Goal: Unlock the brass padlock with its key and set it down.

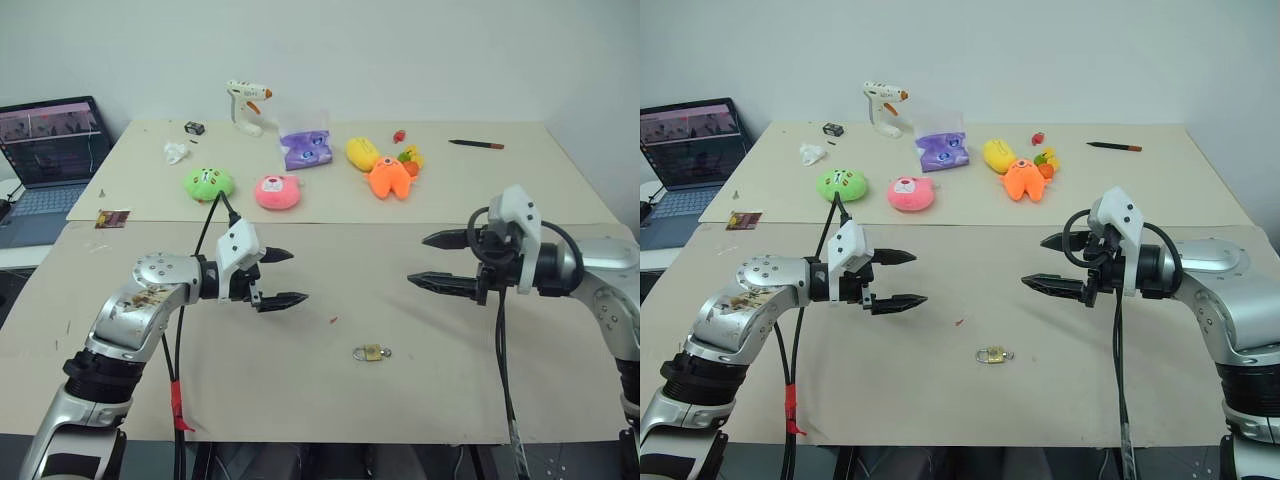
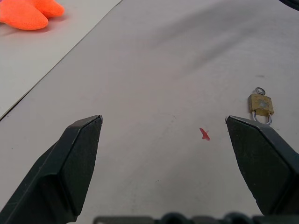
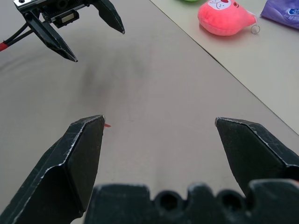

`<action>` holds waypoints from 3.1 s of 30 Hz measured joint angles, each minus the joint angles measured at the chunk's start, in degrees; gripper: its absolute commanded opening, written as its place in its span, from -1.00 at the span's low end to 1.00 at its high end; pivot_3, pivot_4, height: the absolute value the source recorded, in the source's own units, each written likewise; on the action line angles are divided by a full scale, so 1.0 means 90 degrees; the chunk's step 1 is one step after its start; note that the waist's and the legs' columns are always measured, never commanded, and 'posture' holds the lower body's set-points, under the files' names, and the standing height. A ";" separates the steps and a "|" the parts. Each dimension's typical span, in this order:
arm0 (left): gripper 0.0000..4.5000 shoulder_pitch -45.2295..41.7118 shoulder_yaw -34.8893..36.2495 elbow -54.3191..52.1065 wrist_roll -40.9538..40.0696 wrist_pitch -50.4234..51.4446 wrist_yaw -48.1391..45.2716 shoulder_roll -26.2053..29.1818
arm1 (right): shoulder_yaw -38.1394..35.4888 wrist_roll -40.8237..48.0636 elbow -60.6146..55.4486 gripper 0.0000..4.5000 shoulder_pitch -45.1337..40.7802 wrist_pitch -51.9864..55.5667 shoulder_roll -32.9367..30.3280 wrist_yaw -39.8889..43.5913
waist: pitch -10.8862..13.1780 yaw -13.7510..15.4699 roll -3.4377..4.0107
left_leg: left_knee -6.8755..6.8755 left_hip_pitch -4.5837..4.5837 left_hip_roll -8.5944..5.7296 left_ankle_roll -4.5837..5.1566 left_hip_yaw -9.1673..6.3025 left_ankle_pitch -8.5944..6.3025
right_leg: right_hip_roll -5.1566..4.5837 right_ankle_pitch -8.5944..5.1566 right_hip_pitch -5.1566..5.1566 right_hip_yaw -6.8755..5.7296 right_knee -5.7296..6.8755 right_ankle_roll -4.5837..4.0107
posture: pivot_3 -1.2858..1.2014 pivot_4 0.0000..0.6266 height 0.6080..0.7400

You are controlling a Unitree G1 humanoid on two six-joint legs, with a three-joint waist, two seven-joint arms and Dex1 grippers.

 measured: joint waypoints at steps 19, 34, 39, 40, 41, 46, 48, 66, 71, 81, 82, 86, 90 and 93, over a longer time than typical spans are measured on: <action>1.00 -0.0761 -0.0714 0.0707 -0.0091 -0.0528 -0.2012 -0.0178 | -0.0726 0.0237 -0.0920 0.98 0.1012 0.0290 0.0059 -0.0724 | 0.0000 0.0018 0.0000 | 0.0004 -0.0007 0.0005 0.0014 0.0003 0.0007 | 0.0003 0.0001 -0.0006 -0.0002 -0.0001 0.0000 | 0.03 -0.52 1.00; 1.00 -0.0667 -0.2143 0.0715 0.0974 -0.0201 -0.0587 -0.1958 | -0.2170 0.0971 -0.2333 0.98 0.2554 0.1010 0.0069 -0.1830 | 0.0000 0.0087 -0.0001 | 0.0009 0.0004 0.0015 0.0017 0.0017 0.0007 | 0.0006 0.0001 0.0013 0.0010 -0.0001 0.0000 | 0.03 -0.52 1.00; 1.00 -0.0369 -0.2346 0.0168 0.1031 0.0453 -0.0107 -0.2103 | -0.2242 0.1083 -0.2396 0.98 0.2625 0.1020 0.0069 -0.1986 | 0.0000 0.0097 -0.0001 | 0.0008 0.0020 0.0018 0.0018 0.0023 0.0005 | 0.0008 0.0000 0.0032 0.0010 -0.0004 0.0001 | 0.03 -0.52 1.00; 1.00 -0.0316 -0.2388 0.0039 0.1028 0.0572 -0.0020 -0.2137 | -0.2242 0.1107 -0.2396 0.98 0.2624 0.1020 0.0068 -0.2010 | 0.0001 0.0108 -0.0002 | 0.0008 0.0026 0.0019 0.0017 0.0023 0.0002 | 0.0009 0.0000 0.0039 0.0010 -0.0006 0.0001 | 0.03 -0.52 1.00; 1.00 -0.0288 -0.2420 -0.0063 0.1032 0.0670 0.0055 -0.2131 | -0.2242 0.1115 -0.2396 0.98 0.2623 0.1020 0.0066 -0.2029 | 0.0001 0.0116 -0.0002 | 0.0008 0.0031 0.0020 0.0014 0.0023 0.0000 | 0.0010 0.0000 0.0047 0.0009 -0.0010 0.0002 | 0.03 -0.52 1.00; 1.00 -0.0185 -0.2506 -0.0332 0.1160 0.0846 0.0290 -0.1910 | -0.2242 0.1124 -0.2395 0.98 0.2623 0.1020 0.0044 -0.2073 | 0.0001 0.0153 -0.0003 | 0.0004 0.0059 0.0033 0.0013 0.0030 -0.0015 | 0.0020 -0.0001 0.0074 0.0010 -0.0019 0.0003 | 0.03 -0.52 1.00; 1.00 -0.0074 -0.2641 -0.0460 0.1236 0.0955 0.0326 -0.1795 | -0.2242 0.1168 -0.2395 0.98 0.2624 0.1020 0.0023 -0.2085 | 0.0001 0.0161 -0.0002 | 0.0004 0.0060 0.0035 0.0016 0.0034 -0.0018 | 0.0023 -0.0001 0.0075 0.0010 -0.0022 0.0003 | 0.03 -0.52 1.00; 0.77 0.0256 -0.3141 -0.0220 0.2154 -0.0013 0.1128 -0.1923 | -0.2232 0.1312 -0.2247 1.00 0.2353 0.1101 -0.0299 -0.2141 | 0.0002 0.0196 -0.0004 | 0.0005 0.0059 0.0048 0.0011 0.0047 -0.0028 | 0.0027 -0.0001 0.0077 0.0010 -0.0031 0.0003 | 0.03 -0.52 1.00; -0.01 0.0298 -0.3133 -0.0060 0.2231 -0.0190 0.1182 -0.2065 | -0.2230 0.1312 -0.2246 1.00 0.2348 0.1101 -0.0307 -0.2179 | 0.0002 0.0202 -0.0004 | 0.0005 0.0060 0.0050 0.0011 0.0050 -0.0029 | 0.0028 -0.0001 0.0078 0.0011 -0.0032 0.0003 | 0.03 -0.52 1.00; -0.63 0.0294 -0.2861 0.0152 0.1979 -0.0105 0.1023 -0.2181 | -0.2112 0.1299 -0.2183 1.00 0.2162 0.1101 -0.0333 -0.2166 | 0.0002 0.0193 -0.0004 | 0.0004 0.0061 0.0055 0.0015 0.0056 -0.0028 | 0.0032 -0.0002 0.0076 0.0011 -0.0031 0.0004 | 0.03 -0.52 1.00; -0.63 0.0266 -0.2777 0.0198 0.1883 -0.0024 0.0938 -0.2170 | -0.2042 0.1298 -0.2177 1.00 0.2127 0.1100 -0.0333 -0.2157 | 0.0002 0.0189 -0.0004 | 0.0005 0.0061 0.0057 0.0020 0.0058 -0.0025 | 0.0033 -0.0002 0.0074 0.0011 -0.0032 0.0004 | 0.03 -0.52 1.00; -0.63 0.0089 -0.2074 0.0348 0.1035 0.0583 0.0443 -0.2156 | -0.1619 0.1251 -0.2084 1.00 0.1863 0.1088 -0.0333 -0.2043 | 0.0003 0.0176 -0.0004 | 0.0005 0.0057 0.0057 0.0023 0.0060 -0.0023 | 0.0034 -0.0002 0.0068 0.0009 -0.0030 0.0004 | 0.03 -0.52 1.00; -0.63 -0.0322 -0.1117 0.0346 -0.0436 0.0968 -0.1287 -0.1136 | -0.0813 0.1257 -0.1968 1.00 0.1032 0.1050 -0.0066 -0.1925 | 0.0012 0.0037 -0.0019 | 0.0007 0.0053 0.0086 0.0002 0.0074 -0.0035 | 0.0042 -0.0002 0.0042 -0.0009 -0.0021 -0.0003 | 0.03 -0.52 1.00; -0.63 -0.0500 -0.0398 0.0241 -0.1615 0.1592 -0.2819 0.0139 | 0.0010 0.1326 -0.1923 1.00 0.0615 0.1097 0.0365 -0.1829 | 0.0011 -0.0043 -0.0019 | 0.0003 0.0059 0.0092 -0.0003 0.0077 -0.0045 | 0.0050 -0.0008 0.0027 -0.0010 -0.0006 -0.0019 | 0.03 -0.52 1.00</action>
